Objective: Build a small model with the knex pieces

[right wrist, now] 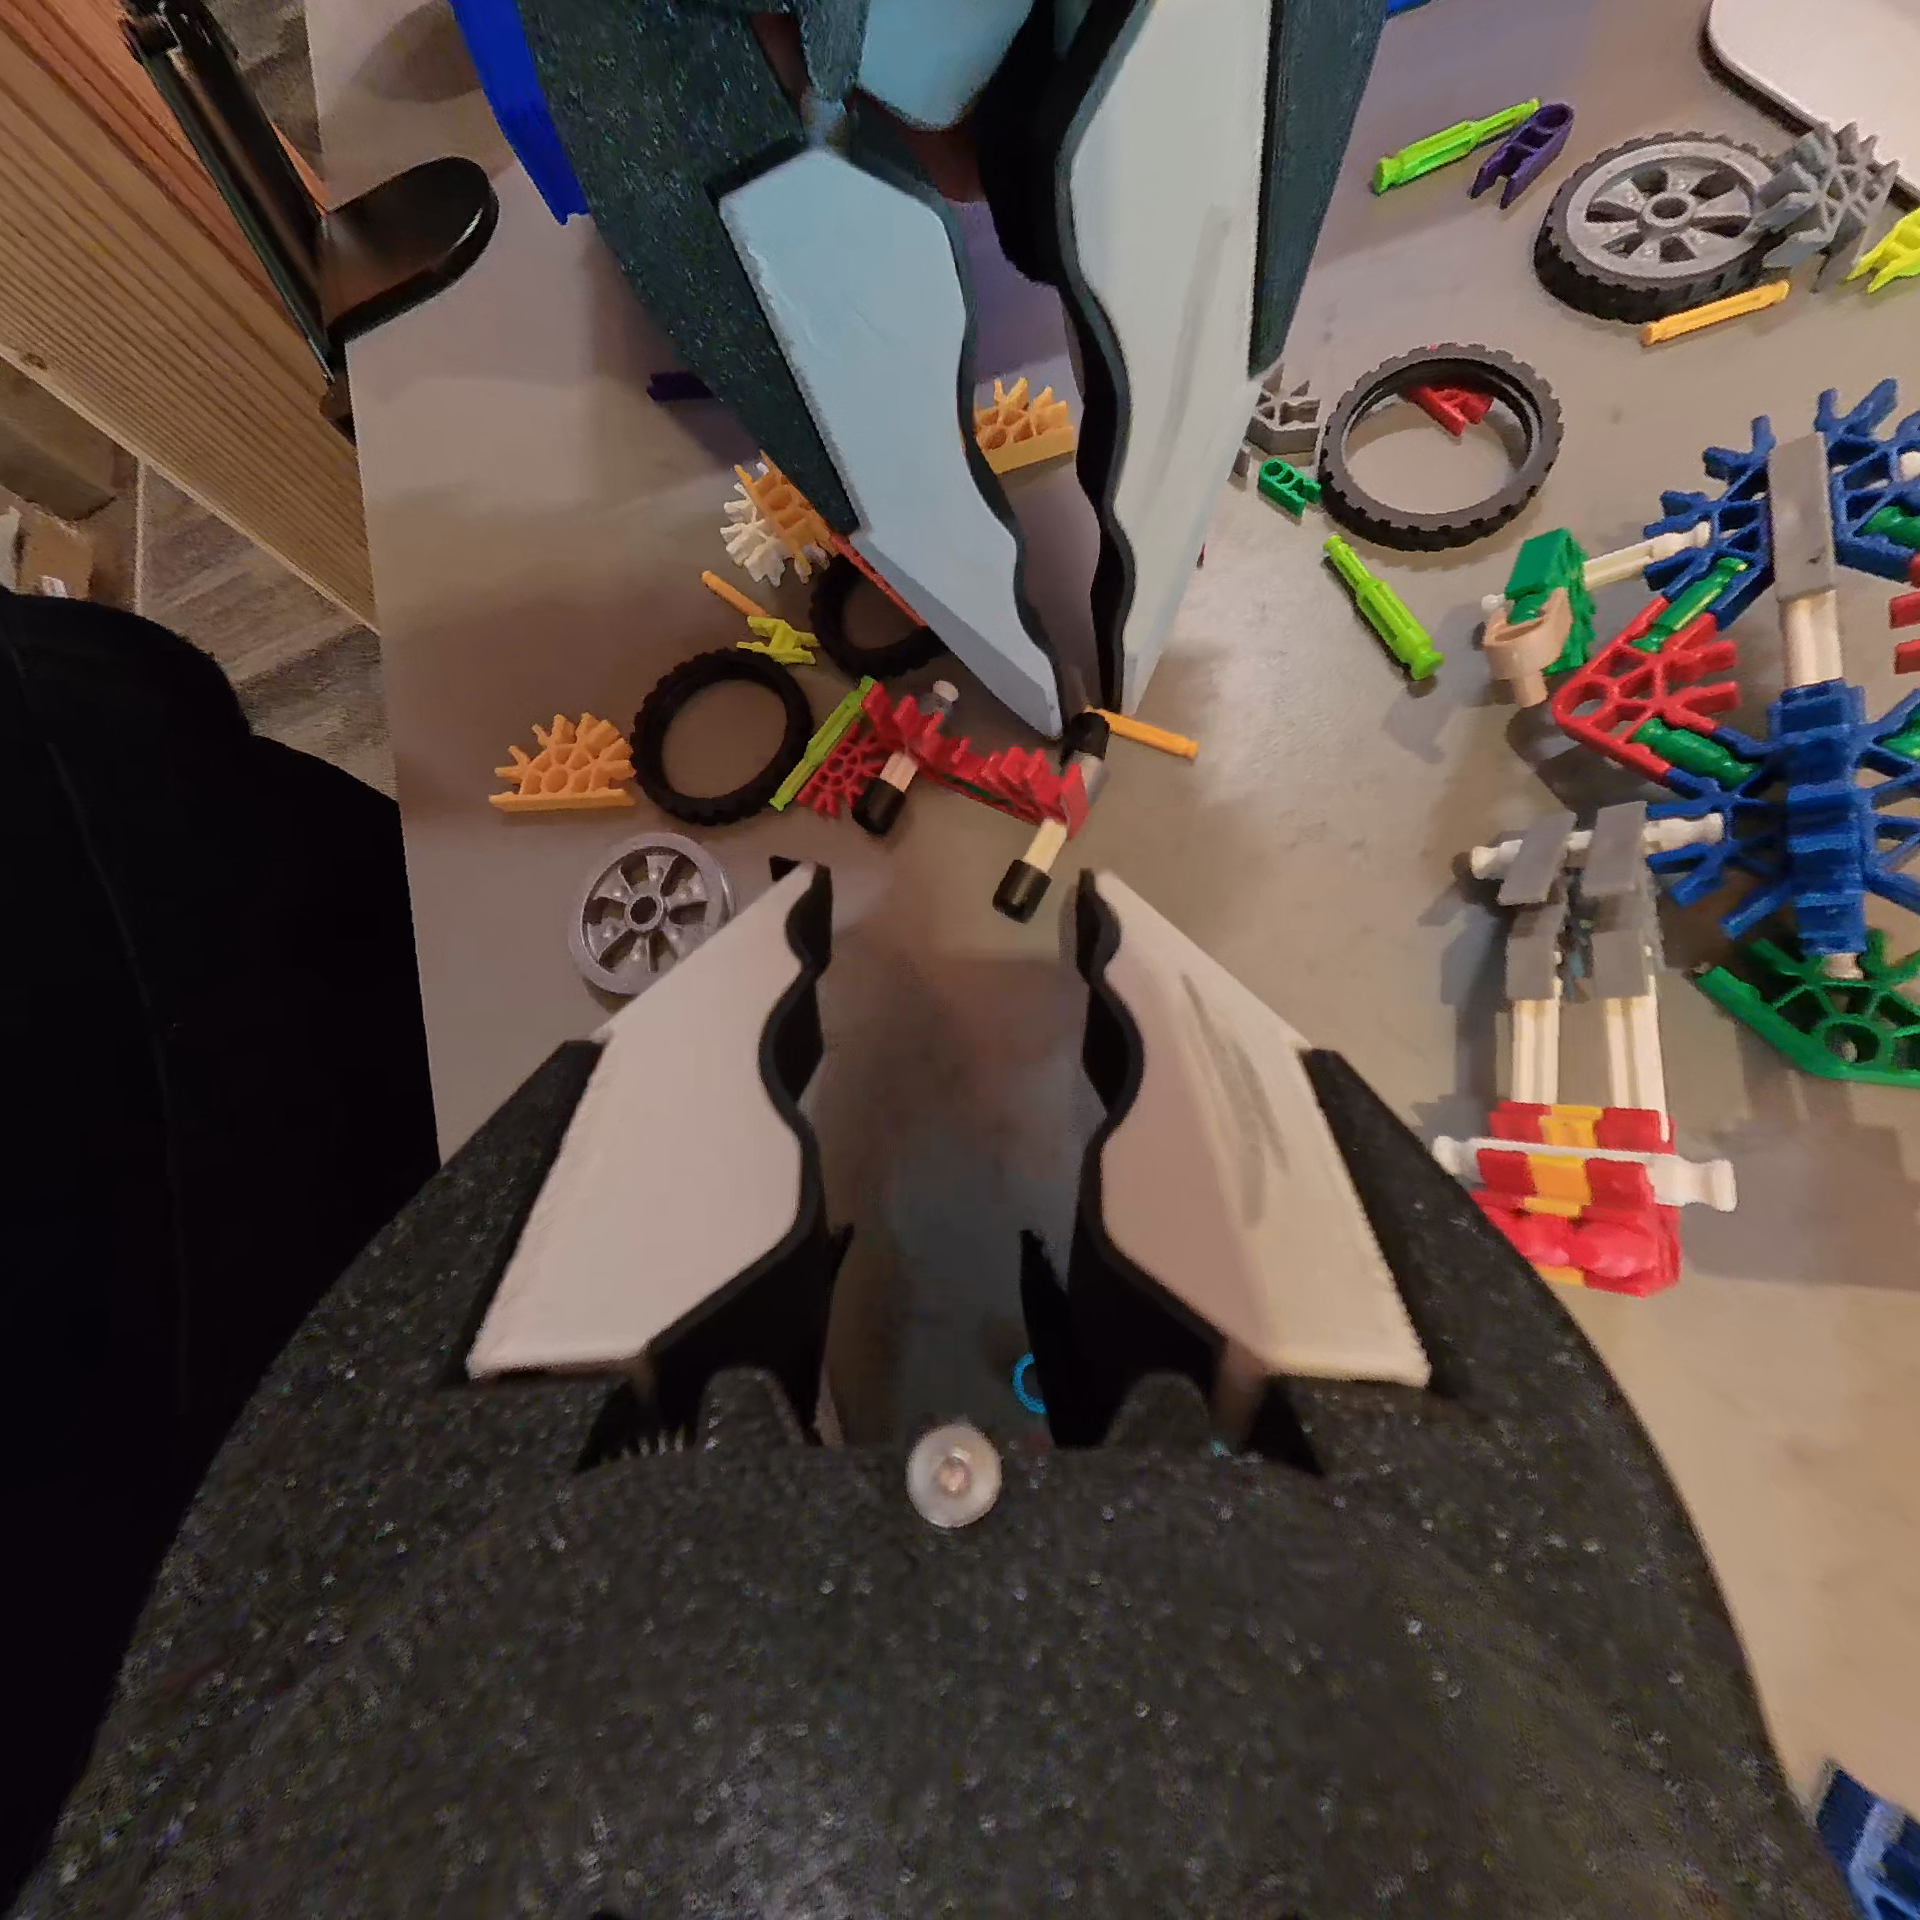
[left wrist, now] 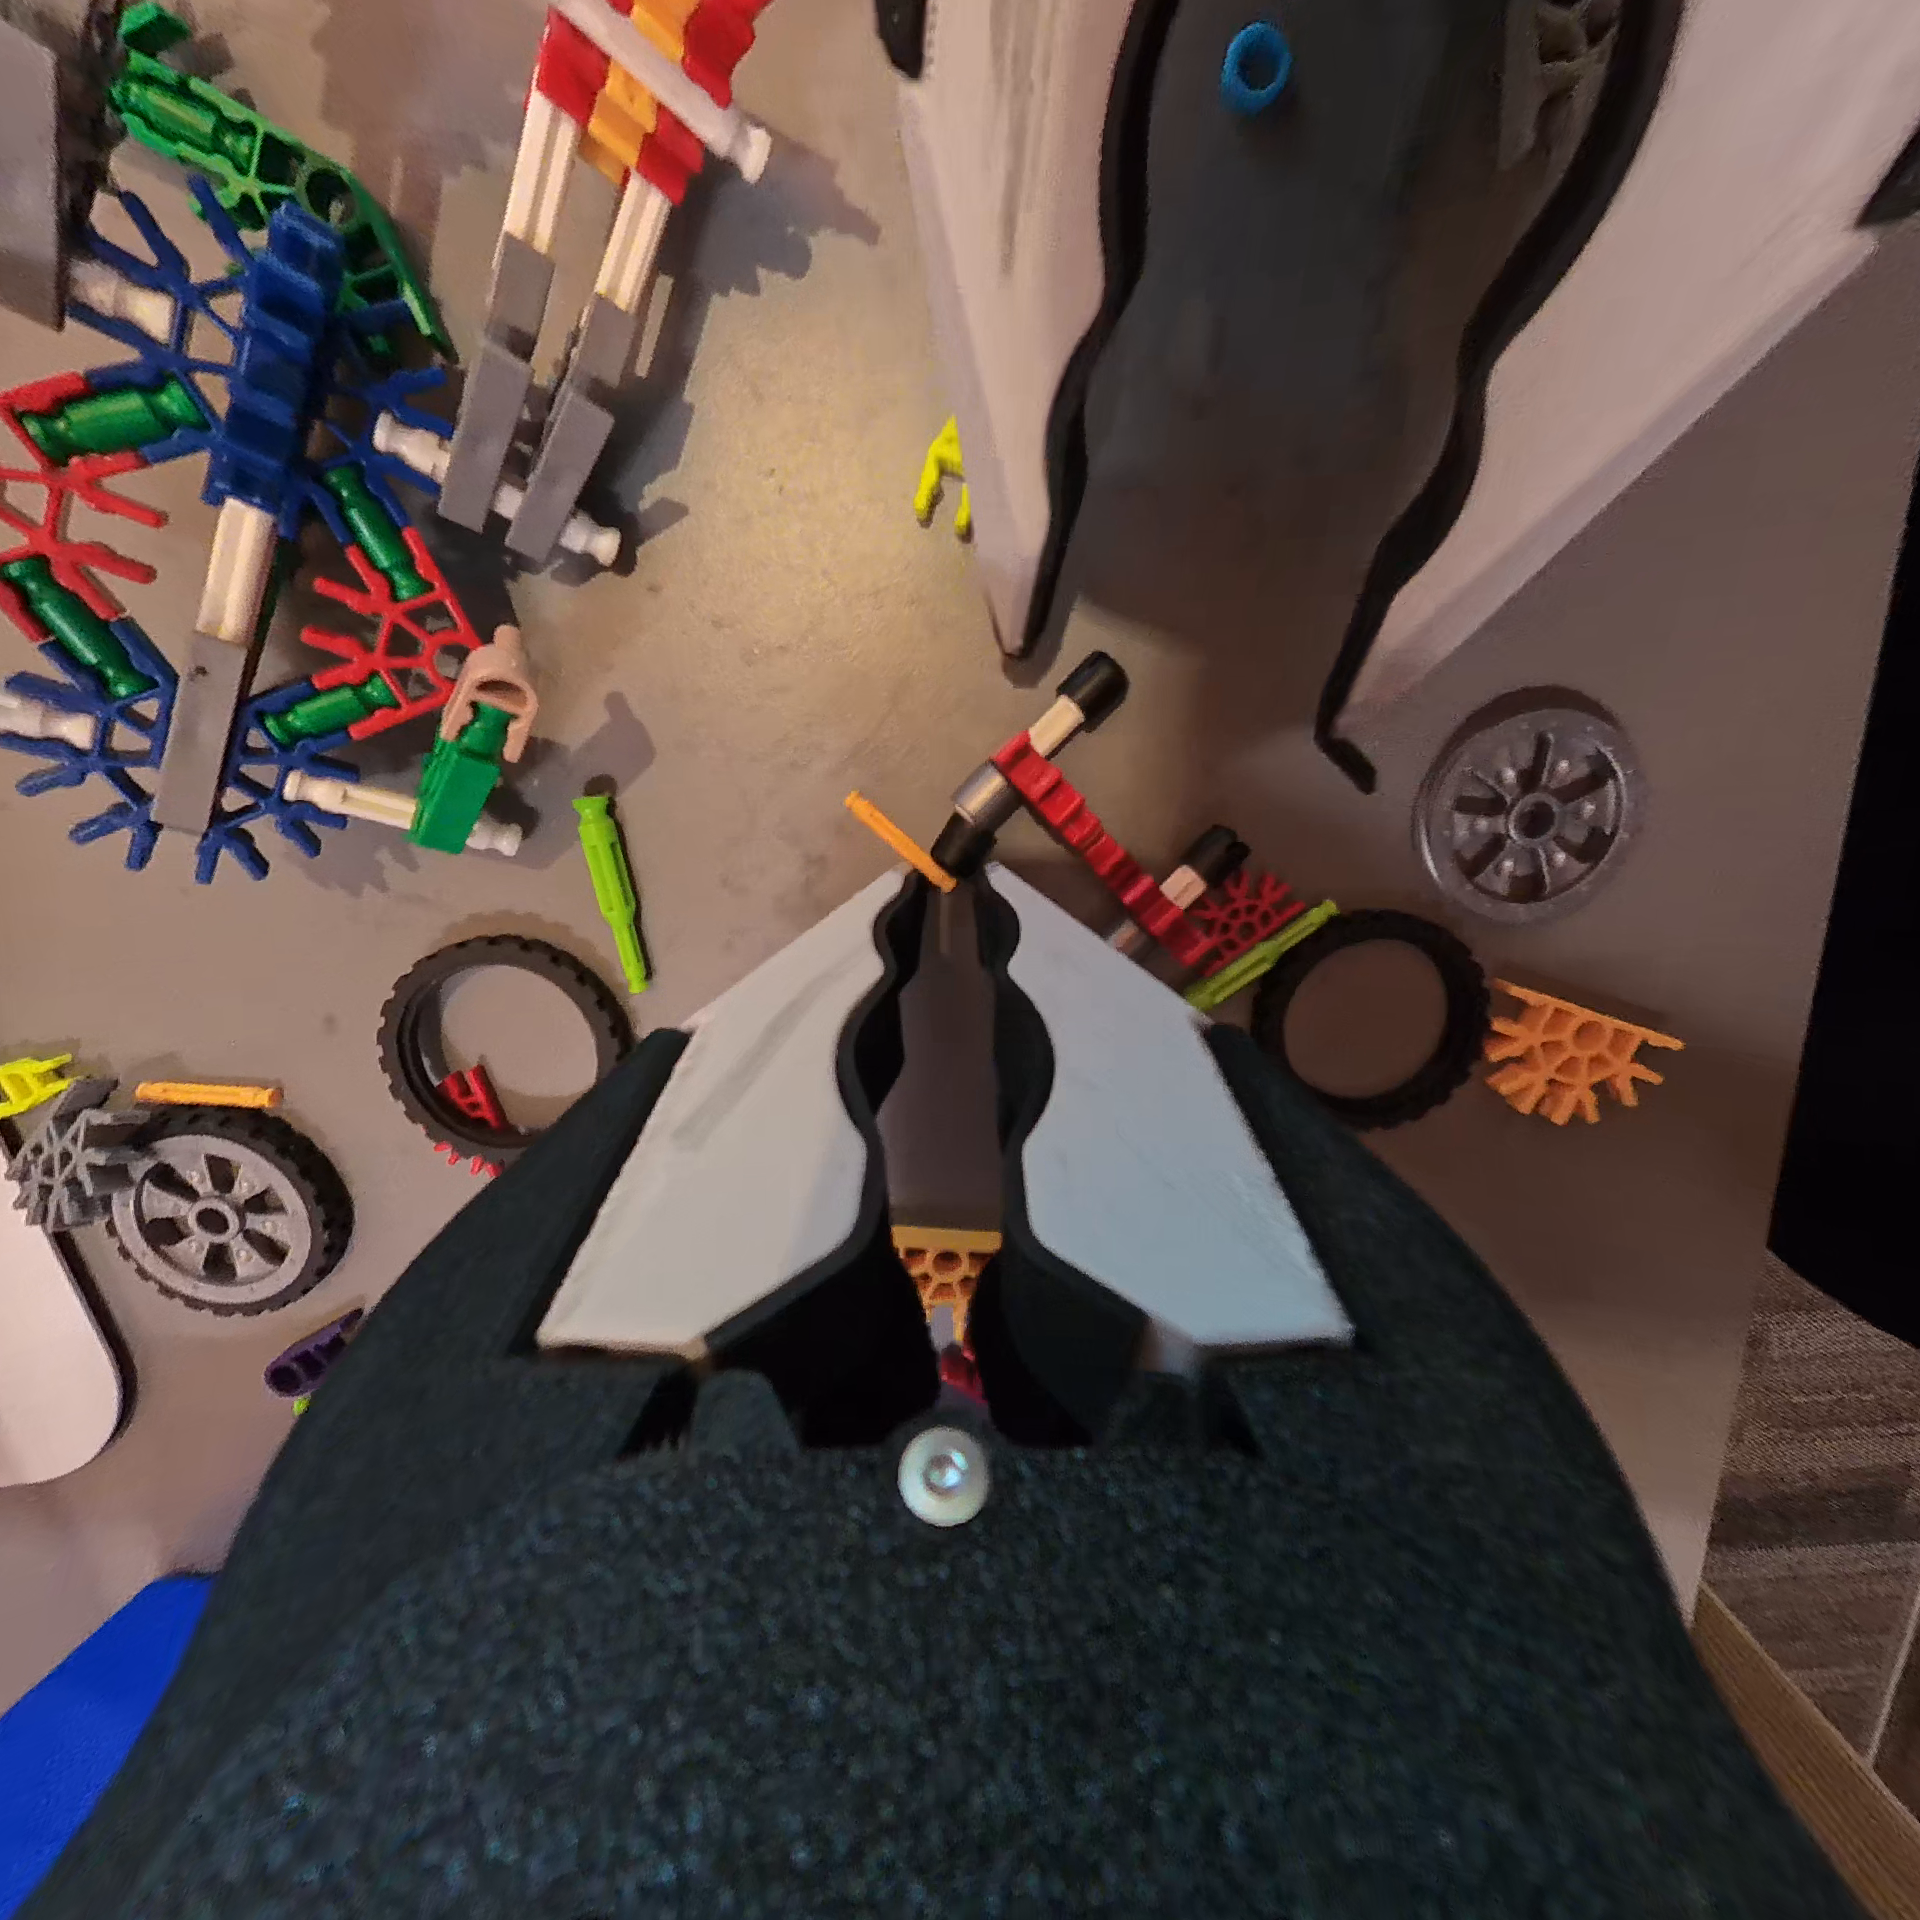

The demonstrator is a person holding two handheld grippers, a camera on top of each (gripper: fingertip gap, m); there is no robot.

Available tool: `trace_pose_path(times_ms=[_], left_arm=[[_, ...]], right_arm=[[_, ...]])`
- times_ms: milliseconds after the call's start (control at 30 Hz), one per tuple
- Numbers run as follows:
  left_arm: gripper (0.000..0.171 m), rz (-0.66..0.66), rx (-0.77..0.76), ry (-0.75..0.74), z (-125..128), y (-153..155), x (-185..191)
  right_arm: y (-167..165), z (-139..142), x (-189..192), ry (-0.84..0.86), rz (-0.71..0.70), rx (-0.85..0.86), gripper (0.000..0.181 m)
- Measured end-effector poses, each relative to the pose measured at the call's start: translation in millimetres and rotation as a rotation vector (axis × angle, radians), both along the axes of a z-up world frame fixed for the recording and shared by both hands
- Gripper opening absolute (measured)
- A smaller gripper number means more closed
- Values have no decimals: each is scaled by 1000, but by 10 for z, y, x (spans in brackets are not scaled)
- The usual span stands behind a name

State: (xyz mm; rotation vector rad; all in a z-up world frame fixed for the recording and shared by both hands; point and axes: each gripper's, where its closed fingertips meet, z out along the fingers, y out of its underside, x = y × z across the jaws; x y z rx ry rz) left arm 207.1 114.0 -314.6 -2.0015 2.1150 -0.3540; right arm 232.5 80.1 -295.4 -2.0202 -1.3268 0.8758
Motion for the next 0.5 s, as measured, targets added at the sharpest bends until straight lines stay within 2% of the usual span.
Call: trace_pose_path(times_ms=[133,400,500], left_arm=[[7,3,-4,-6,0,8,10],[5,-4,-6,-17,0,-5,45],[5,-3,-9,-21,1,-4,52]], right_arm=[[30,4,18,-7,-3,26,30],[75,-88,30,-60,2,81,8],[79,-91,21,-66,5,94,7]])
